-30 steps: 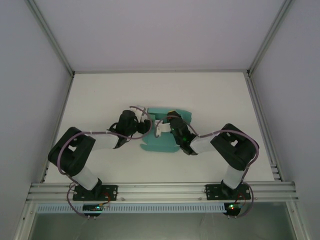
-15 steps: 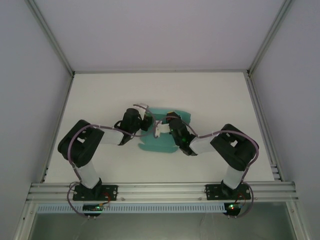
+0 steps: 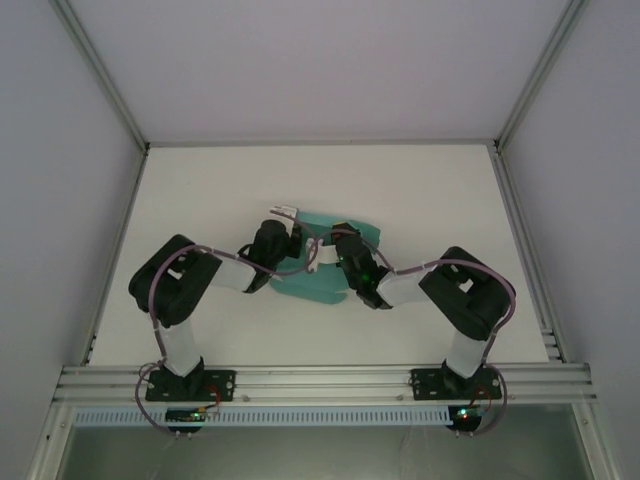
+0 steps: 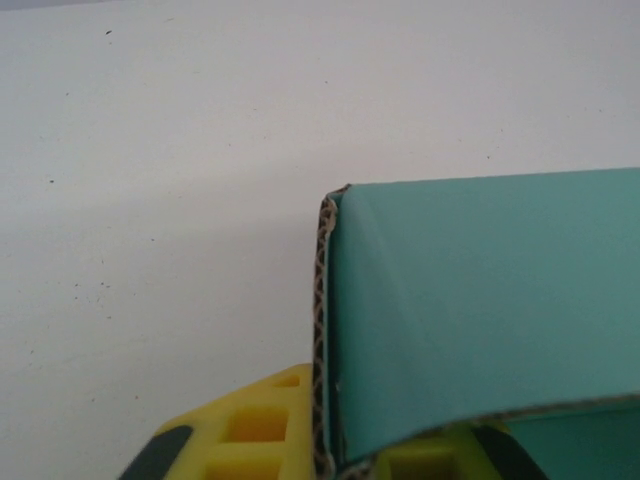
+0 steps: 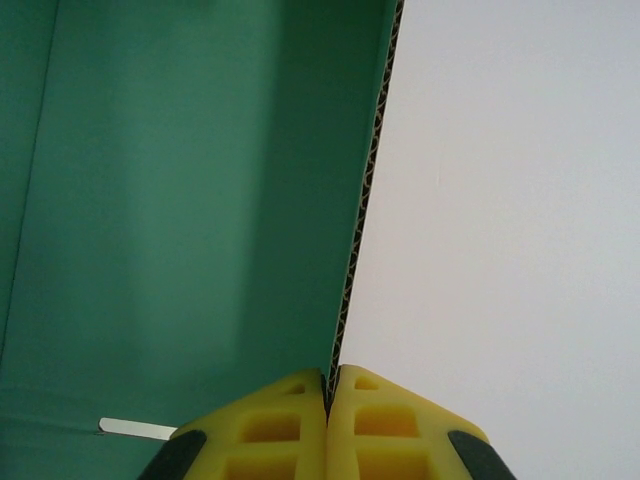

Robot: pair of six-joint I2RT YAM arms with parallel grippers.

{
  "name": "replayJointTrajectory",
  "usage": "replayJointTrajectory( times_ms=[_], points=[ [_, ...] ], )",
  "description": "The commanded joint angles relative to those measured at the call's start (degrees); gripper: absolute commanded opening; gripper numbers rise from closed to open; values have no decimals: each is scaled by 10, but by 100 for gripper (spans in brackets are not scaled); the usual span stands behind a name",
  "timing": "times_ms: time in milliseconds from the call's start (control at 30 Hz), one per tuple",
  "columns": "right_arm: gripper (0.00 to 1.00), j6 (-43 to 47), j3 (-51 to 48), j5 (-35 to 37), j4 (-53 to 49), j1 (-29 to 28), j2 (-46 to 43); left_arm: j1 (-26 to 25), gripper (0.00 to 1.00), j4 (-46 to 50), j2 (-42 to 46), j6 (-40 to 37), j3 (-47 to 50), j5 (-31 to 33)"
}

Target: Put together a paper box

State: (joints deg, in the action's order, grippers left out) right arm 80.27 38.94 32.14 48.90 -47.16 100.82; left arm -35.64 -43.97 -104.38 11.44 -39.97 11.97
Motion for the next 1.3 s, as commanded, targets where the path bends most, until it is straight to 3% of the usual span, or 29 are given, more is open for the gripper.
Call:
replayJointTrajectory(
  times_ms=[0,133,167,233,333,467,600,633,667,700,767,833,967,1067,1267],
  points=[
    [0,-16,-11,-29,-76,-7,19,7,19,8,-20,17,-2,15],
    [0,-23,-12,-32,-80,-8,18,8,20,-4,-27,10,-7,-8],
    [0,-25,-11,-34,-84,-8,16,8,18,-4,-28,9,-9,-12],
    [0,-31,-10,-36,-94,-8,13,8,0,-2,-32,11,-13,-8],
    [0,-58,-11,-36,-104,-8,-2,7,0,-8,-34,3,-12,-7],
    [19,-140,-9,-42,-173,-7,-59,2,0,-35,-32,-9,3,-17],
    [51,-335,28,-132,-414,-1,-168,-6,0,-77,-29,-21,20,-25],
    [65,-367,33,-160,-456,3,-194,-8,0,-85,-30,-21,21,-26],
    [71,-400,36,-184,-486,6,-218,-9,0,-93,-31,-22,23,-29],
    [74,-435,35,-211,-506,11,-244,-11,0,-100,-34,-24,24,-34],
    [91,-488,31,-259,-520,24,-288,-14,0,-102,-41,-24,19,-35],
    [97,-550,26,-301,-508,48,-327,-19,0,-100,-46,-25,15,-35],
    [99,-692,37,-362,-461,124,-356,-24,0,-115,-52,-24,18,-52],
    [99,-779,91,-371,-475,167,-323,-25,0,-117,-56,-15,18,-67],
    [99,-797,227,-352,-531,173,-173,-30,0,-117,-66,-16,17,-83]
  ],
)
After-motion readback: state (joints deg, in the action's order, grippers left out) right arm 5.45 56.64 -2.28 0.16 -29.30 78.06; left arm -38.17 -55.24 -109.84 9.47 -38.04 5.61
